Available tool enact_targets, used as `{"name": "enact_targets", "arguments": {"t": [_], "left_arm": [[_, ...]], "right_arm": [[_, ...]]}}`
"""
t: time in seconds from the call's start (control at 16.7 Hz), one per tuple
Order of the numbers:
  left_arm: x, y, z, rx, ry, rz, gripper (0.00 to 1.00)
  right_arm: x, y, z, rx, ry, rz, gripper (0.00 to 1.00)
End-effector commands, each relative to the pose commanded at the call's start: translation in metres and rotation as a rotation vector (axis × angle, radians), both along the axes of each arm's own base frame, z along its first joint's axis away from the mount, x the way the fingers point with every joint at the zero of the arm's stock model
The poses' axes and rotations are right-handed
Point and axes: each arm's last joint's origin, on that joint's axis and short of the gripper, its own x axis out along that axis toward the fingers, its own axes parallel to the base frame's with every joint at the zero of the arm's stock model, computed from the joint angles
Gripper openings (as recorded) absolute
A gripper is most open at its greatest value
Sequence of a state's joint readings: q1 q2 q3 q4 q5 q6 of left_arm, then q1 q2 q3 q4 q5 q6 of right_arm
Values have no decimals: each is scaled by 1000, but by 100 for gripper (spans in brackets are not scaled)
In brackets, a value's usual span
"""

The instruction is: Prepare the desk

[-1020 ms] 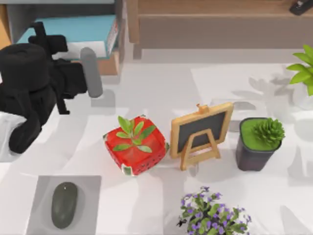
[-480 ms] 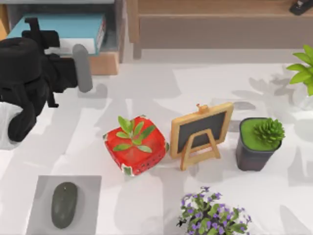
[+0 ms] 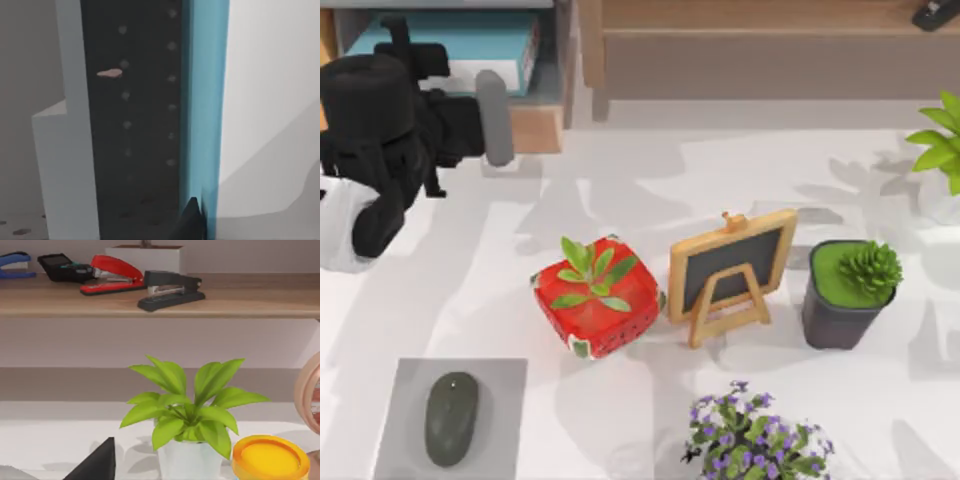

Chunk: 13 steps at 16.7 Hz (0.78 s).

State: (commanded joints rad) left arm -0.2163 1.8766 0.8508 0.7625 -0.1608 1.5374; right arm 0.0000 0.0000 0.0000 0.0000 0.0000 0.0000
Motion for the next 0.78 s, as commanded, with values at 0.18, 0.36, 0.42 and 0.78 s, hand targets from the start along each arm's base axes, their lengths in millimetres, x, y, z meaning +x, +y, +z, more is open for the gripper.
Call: {"name": "enact_targets", "arguments": {"t": [0.18,0.36,0.42,0.78], "left_arm": [[0,0,0,0,0,0,8],[0,0,0,0,0,0,30],[0,0,0,0,0,0,38],[0,0,0,0,0,0,83]], "right_arm": [[0,0,0,0,0,0,100],[0,0,0,0,0,0,100],[0,0,0,0,0,0,100],[0,0,0,0,0,0,100]]}}
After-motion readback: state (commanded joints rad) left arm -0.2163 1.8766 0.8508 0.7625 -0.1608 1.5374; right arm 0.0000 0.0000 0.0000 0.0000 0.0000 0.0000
